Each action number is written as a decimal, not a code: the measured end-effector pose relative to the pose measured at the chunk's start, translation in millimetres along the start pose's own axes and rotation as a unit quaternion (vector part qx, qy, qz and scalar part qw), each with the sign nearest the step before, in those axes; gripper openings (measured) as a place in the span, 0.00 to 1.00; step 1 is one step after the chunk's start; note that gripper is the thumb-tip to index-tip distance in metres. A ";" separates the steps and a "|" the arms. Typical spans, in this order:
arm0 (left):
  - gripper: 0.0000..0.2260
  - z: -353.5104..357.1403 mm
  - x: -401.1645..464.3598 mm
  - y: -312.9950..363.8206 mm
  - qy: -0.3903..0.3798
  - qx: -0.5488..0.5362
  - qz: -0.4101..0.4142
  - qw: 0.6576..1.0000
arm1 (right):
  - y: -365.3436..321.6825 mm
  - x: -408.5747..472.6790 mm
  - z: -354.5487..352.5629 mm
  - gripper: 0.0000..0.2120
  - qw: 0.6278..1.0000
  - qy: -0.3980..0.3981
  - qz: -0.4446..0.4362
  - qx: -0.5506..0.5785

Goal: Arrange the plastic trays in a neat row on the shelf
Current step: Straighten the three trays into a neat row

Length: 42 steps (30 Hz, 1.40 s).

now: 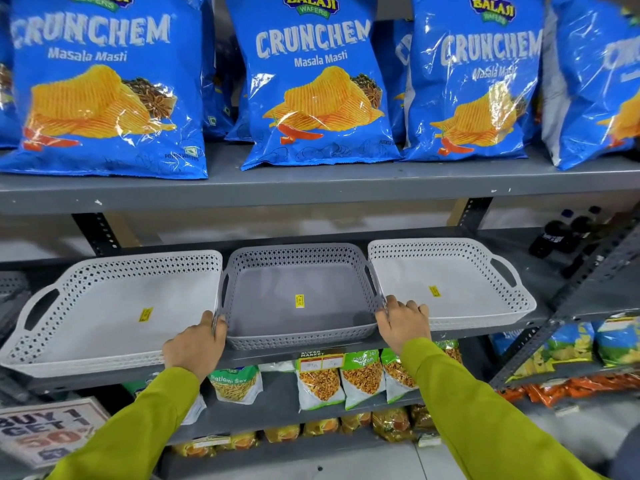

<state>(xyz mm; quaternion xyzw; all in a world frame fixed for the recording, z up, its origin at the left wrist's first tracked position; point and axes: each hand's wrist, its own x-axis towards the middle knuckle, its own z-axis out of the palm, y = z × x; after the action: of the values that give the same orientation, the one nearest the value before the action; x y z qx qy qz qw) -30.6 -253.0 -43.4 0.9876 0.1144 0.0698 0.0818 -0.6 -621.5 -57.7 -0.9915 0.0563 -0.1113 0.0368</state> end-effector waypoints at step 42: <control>0.17 6.5 1.4 -1.3 0.022 0.004 -0.001 1.000 | 7.1 1.6 -5.6 0.35 0.999 -0.008 -0.040 -0.008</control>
<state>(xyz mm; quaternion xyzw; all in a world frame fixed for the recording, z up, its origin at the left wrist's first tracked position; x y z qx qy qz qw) -28.6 -252.3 -49.8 0.9860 0.1178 0.0911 0.0753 -1.0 -629.1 -52.6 -0.9941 0.0172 -0.1044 0.0253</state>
